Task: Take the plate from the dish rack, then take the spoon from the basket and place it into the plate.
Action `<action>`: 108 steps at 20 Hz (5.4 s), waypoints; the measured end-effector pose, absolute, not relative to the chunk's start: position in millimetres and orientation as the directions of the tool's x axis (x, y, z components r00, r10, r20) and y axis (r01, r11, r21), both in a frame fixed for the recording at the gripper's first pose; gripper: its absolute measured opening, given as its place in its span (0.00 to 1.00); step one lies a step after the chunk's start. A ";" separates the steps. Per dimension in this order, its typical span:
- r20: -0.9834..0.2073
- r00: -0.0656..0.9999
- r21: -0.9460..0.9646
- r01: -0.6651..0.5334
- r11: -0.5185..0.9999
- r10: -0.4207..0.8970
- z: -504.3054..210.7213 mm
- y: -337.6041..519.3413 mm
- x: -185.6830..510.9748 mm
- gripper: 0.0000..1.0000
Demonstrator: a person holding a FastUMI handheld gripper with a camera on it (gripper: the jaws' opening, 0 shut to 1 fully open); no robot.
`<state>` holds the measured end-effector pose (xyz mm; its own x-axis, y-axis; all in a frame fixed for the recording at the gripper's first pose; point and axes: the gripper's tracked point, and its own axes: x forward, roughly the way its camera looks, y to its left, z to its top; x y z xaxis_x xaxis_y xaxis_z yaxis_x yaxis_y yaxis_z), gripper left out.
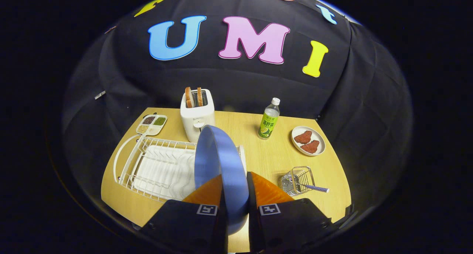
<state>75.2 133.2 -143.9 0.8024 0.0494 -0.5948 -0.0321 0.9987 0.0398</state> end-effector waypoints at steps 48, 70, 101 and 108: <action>-0.760 0.615 0.329 0.086 0.940 0.210 -305.8 68.9 -74.3 0.36; -0.690 0.713 0.086 -0.087 0.993 0.122 -298.9 -89.7 81.1 0.46; -0.562 0.680 0.266 -0.392 0.881 0.472 -172.4 86.6 -97.6 0.10; -0.660 0.571 0.261 -0.436 0.861 0.489 -253.4 142.2 -109.0 0.11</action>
<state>-109.0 142.2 -253.4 0.5708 0.4885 -0.6599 -0.4356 0.8615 0.2610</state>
